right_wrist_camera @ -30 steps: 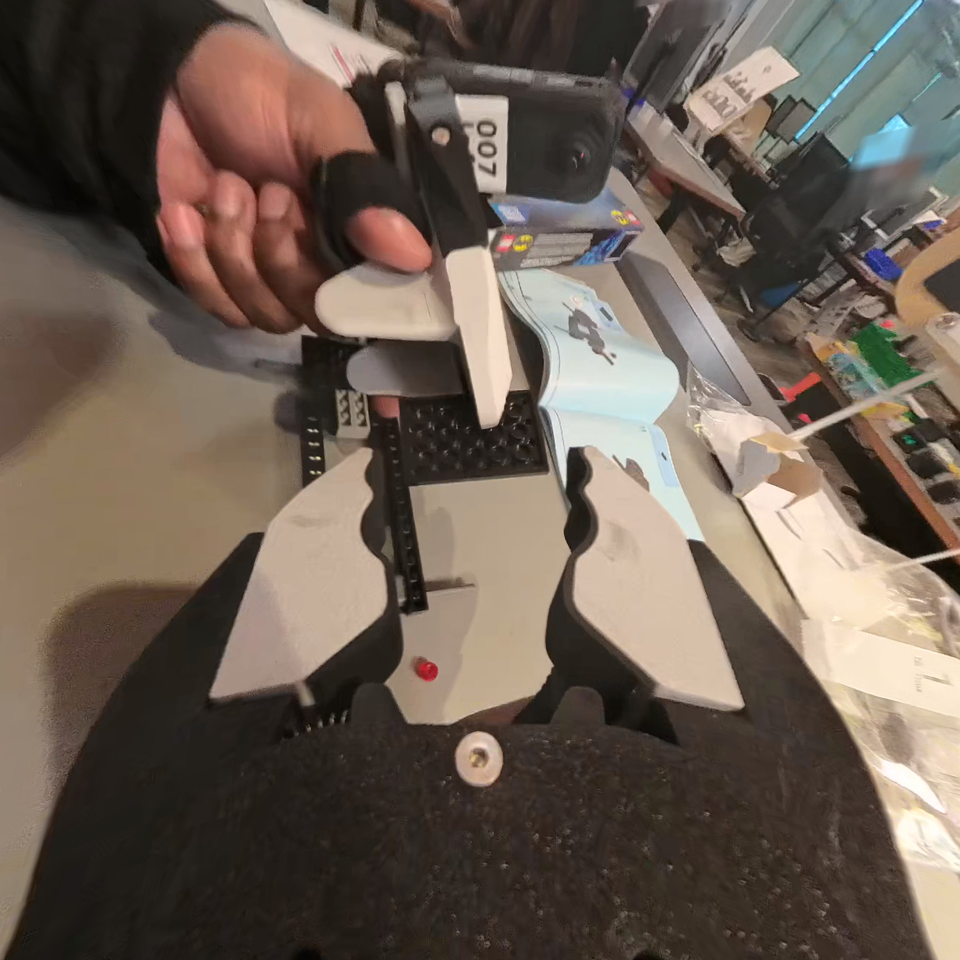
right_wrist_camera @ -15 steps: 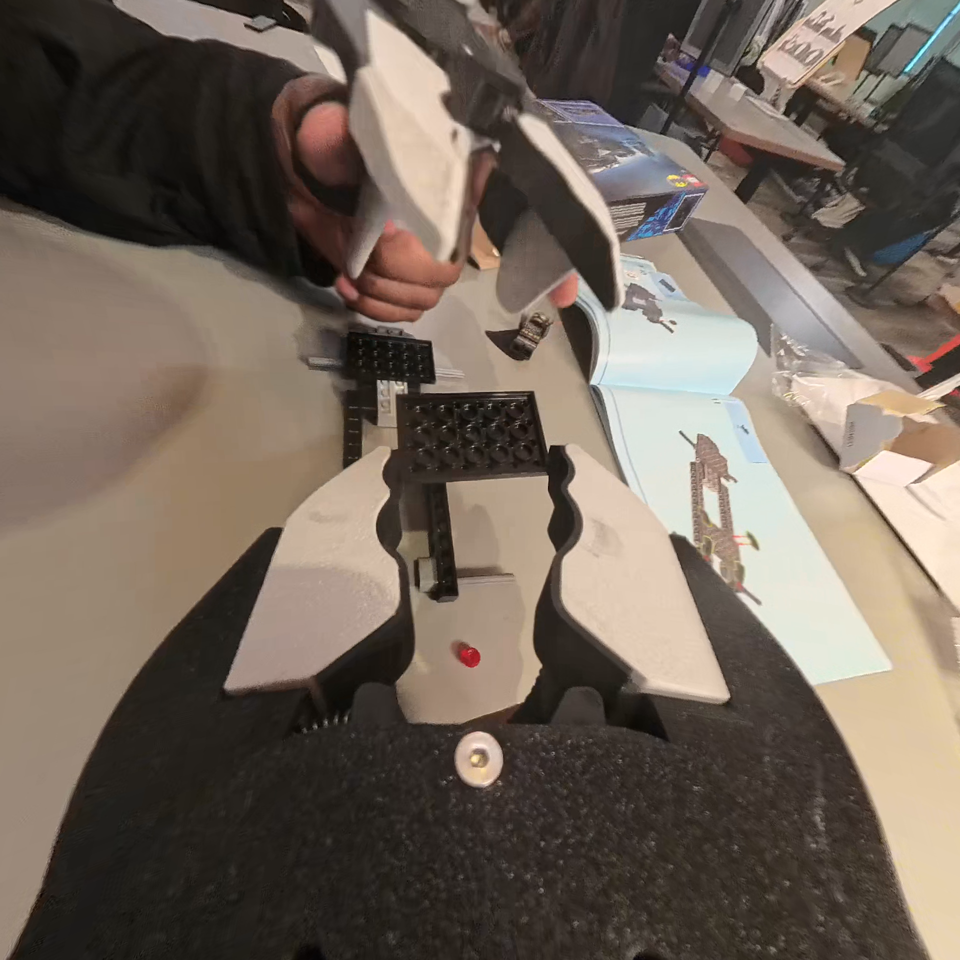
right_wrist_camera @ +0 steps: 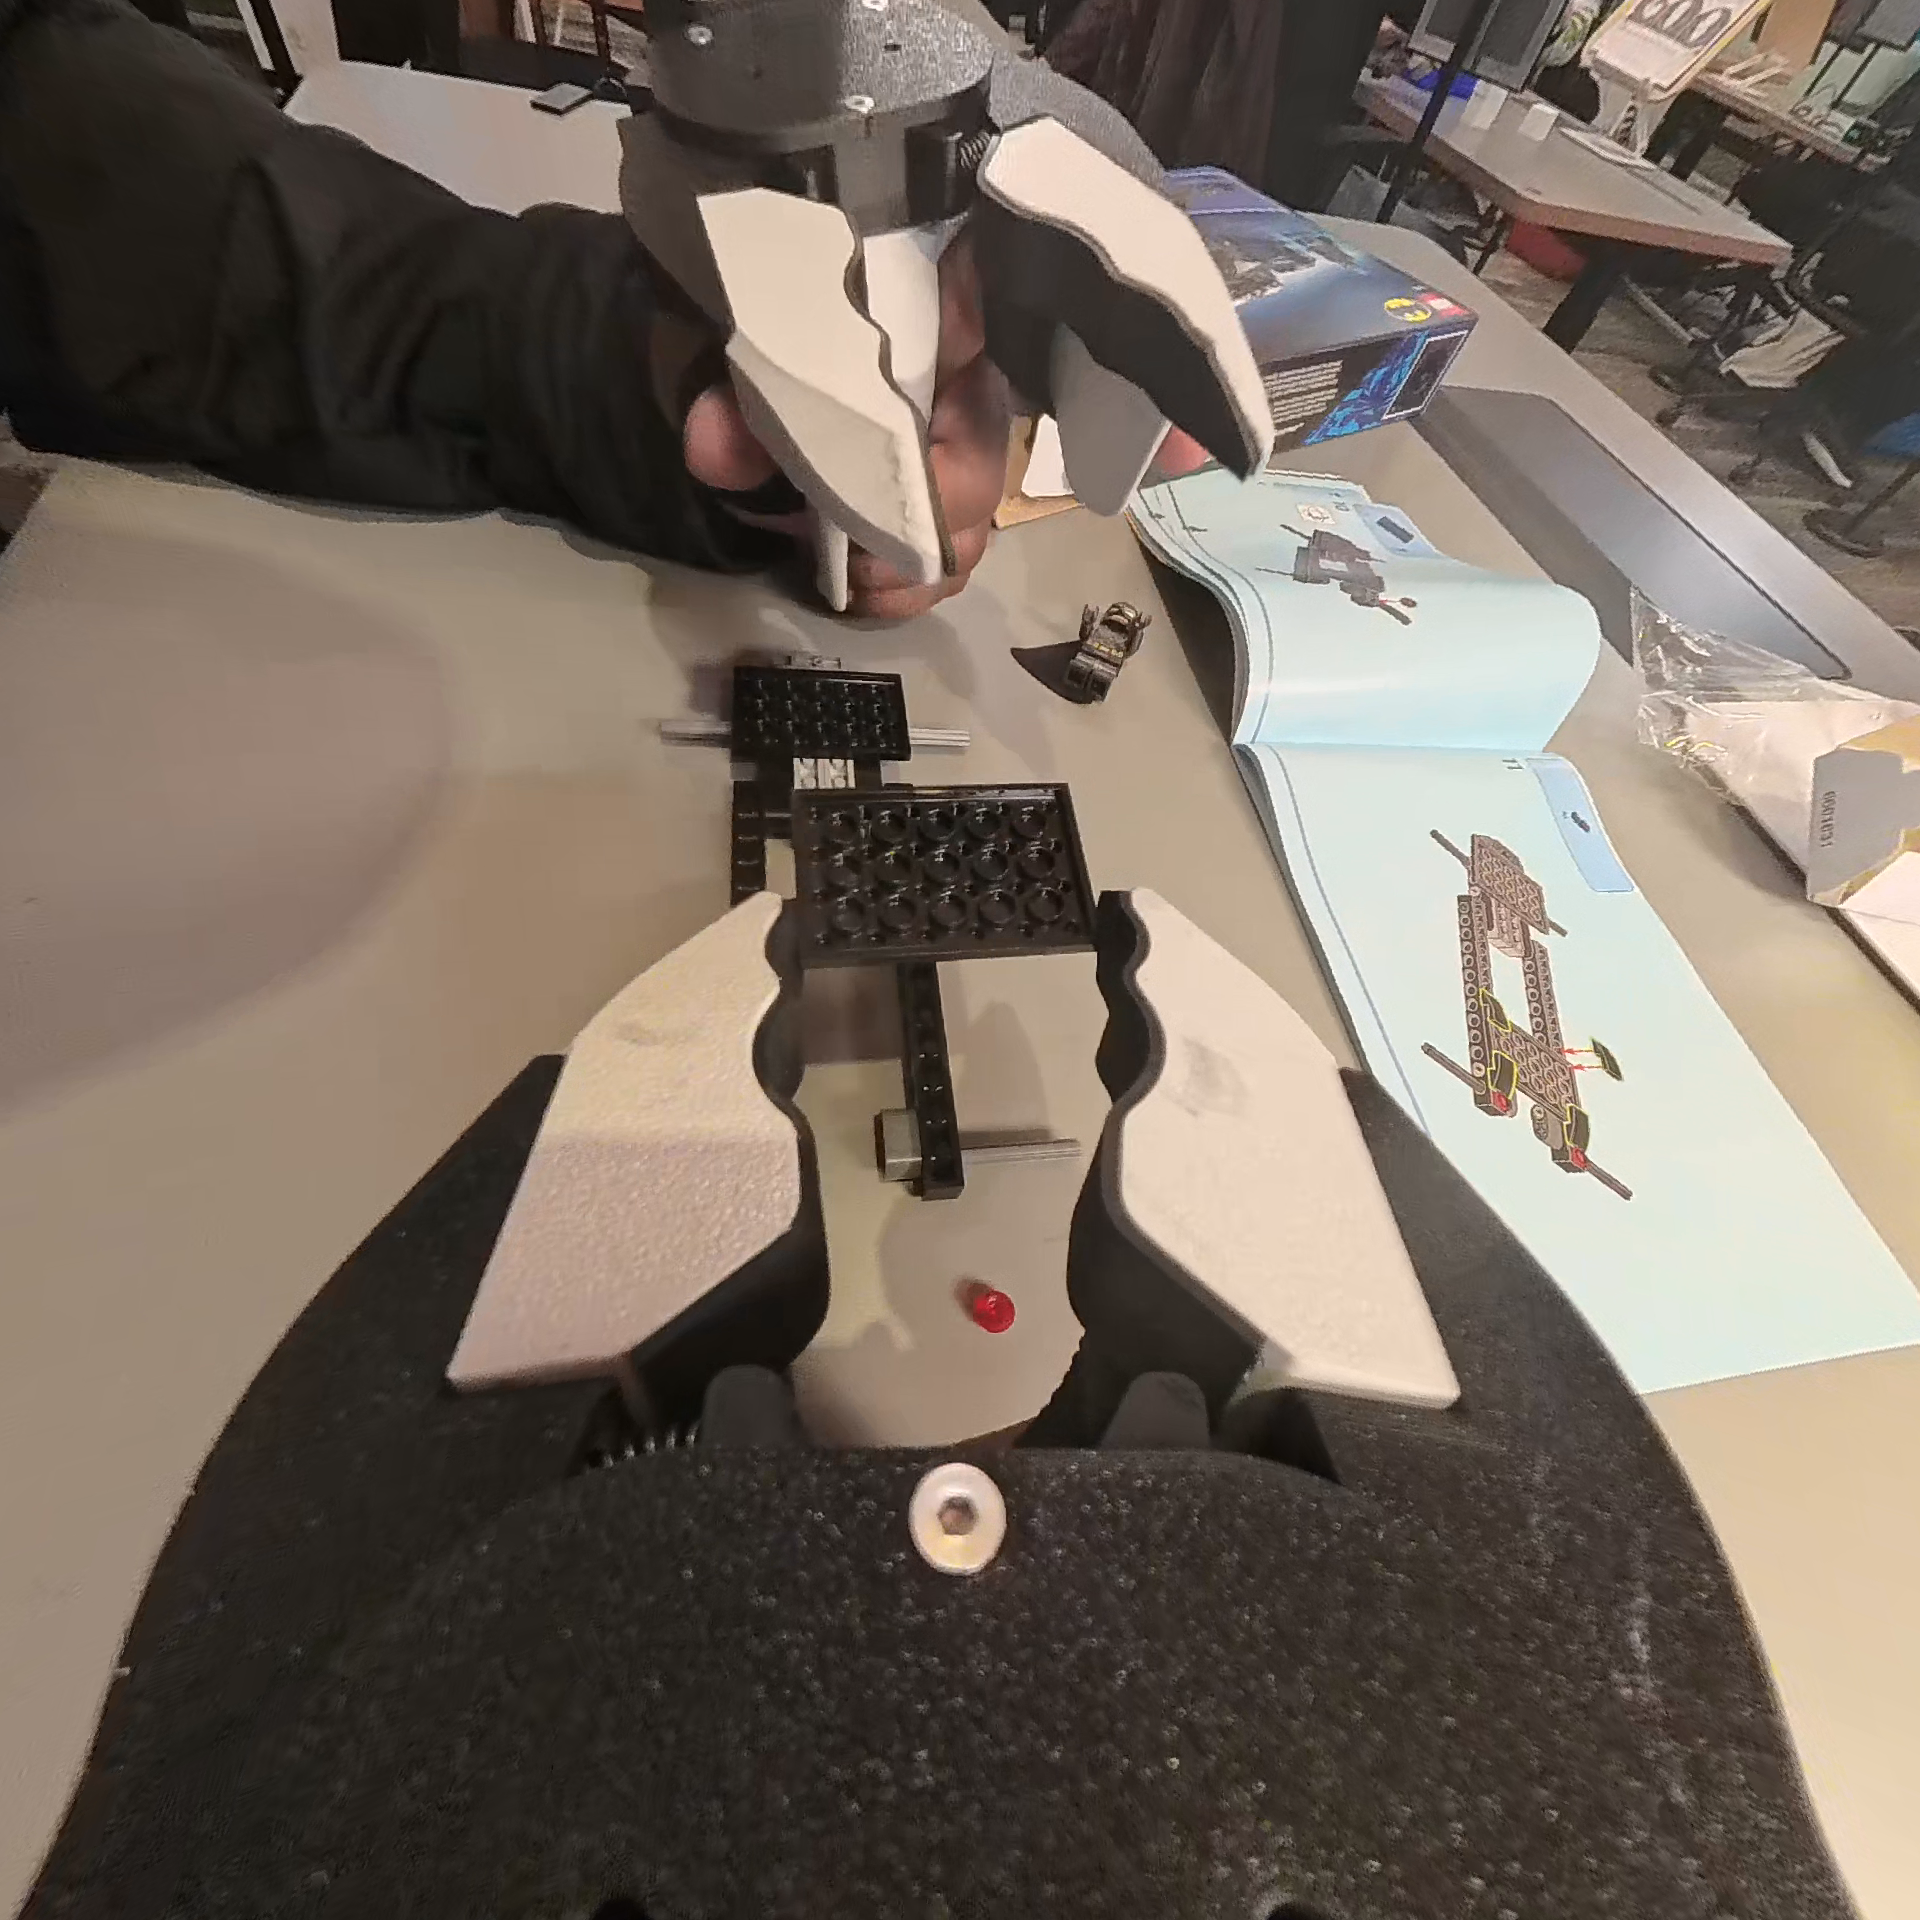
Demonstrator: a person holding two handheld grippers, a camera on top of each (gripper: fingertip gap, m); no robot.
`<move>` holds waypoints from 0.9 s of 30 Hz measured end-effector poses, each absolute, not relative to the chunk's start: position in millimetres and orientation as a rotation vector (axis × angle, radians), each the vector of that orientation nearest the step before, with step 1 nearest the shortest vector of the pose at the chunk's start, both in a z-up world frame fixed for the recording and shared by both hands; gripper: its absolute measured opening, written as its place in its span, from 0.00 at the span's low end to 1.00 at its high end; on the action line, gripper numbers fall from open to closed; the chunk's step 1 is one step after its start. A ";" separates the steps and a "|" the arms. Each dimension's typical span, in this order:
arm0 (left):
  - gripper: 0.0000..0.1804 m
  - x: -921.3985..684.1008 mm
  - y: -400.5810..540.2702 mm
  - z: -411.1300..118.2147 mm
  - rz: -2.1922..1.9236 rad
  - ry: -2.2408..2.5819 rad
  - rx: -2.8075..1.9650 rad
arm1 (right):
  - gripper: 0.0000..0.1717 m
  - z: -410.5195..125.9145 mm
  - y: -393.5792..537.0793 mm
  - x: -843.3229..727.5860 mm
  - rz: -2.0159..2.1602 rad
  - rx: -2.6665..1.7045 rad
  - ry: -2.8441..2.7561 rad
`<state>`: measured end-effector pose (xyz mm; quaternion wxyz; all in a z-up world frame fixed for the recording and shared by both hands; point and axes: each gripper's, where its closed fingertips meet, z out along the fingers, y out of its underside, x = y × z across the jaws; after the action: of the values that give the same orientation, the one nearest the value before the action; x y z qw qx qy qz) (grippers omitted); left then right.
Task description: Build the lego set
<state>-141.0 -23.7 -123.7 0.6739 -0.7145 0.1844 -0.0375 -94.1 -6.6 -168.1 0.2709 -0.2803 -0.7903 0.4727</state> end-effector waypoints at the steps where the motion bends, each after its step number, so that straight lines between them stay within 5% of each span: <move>1: 0.34 -140.3 -24.2 -123.3 -0.081 0.420 -1.602 | 0.32 -168.7 -6.5 -94.5 1.265 -0.755 -2.129; 15: 0.31 -148.7 -35.4 -107.4 -0.123 0.302 -1.503 | 0.32 -159.8 0.1 -94.7 1.342 -0.846 -2.046; 27: 0.34 -80.0 -35.4 -143.1 -0.278 0.616 -1.805 | 0.32 -168.2 -21.3 -76.6 1.252 -0.738 -2.117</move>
<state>-80.0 -35.4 -143.1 0.5704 -0.7693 0.2624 -0.1186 -76.6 -21.3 -168.2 0.2828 -0.2755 -0.7908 0.4677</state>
